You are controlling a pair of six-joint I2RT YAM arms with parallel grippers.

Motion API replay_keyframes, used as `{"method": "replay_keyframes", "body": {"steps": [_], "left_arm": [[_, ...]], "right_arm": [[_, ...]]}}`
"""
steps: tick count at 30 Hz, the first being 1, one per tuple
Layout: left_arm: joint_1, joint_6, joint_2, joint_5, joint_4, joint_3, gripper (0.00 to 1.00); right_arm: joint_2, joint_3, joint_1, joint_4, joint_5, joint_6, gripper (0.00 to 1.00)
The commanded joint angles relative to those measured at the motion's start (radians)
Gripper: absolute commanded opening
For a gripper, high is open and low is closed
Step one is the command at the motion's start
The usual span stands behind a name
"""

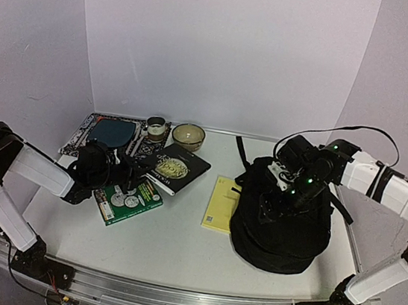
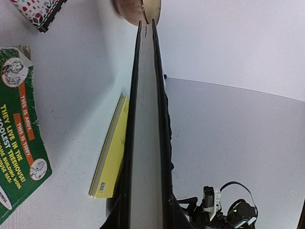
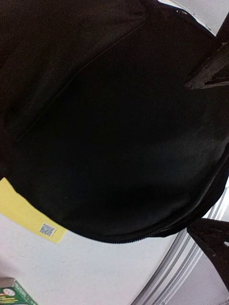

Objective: Pack the student bag
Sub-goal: Pass from the right arm to the left, then move the student bag to the center of the board.

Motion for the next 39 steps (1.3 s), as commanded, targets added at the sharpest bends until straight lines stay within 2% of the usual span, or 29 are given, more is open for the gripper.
{"method": "replay_keyframes", "body": {"steps": [1,4,9,17,19,22,27,31,33,39], "left_arm": [[0.018,0.062,-0.073,0.106,0.054,0.068,0.00],[0.028,0.095,-0.090,0.110,0.005,0.085,0.00],[0.036,0.154,-0.122,0.106,-0.095,0.123,0.00],[0.037,0.169,-0.144,0.125,-0.127,0.137,0.00],[0.037,0.173,-0.149,0.128,-0.130,0.139,0.00],[0.038,0.175,-0.157,0.132,-0.135,0.140,0.00],[0.039,0.179,-0.178,0.130,-0.146,0.136,0.00],[0.041,0.184,-0.195,0.127,-0.157,0.130,0.00],[0.044,0.186,-0.203,0.128,-0.161,0.128,0.00],[0.060,0.196,-0.239,0.128,-0.186,0.117,0.00]], "right_arm": [[0.019,0.009,0.002,-0.139,0.026,-0.036,0.95],[0.043,-0.021,0.003,-0.160,0.063,-0.012,0.97],[0.070,-0.090,0.002,-0.118,0.029,-0.020,0.98],[0.109,-0.152,0.002,-0.055,0.000,-0.032,0.98],[0.123,-0.174,0.002,-0.019,0.009,-0.027,0.94],[0.156,-0.186,0.003,0.040,-0.018,-0.026,0.77],[0.216,-0.168,0.008,0.133,-0.067,-0.021,0.34],[0.275,-0.130,0.030,0.201,-0.088,-0.011,0.06],[0.315,-0.098,0.049,0.230,-0.086,-0.004,0.00],[0.447,0.066,0.131,0.312,-0.064,0.031,0.00]]}}
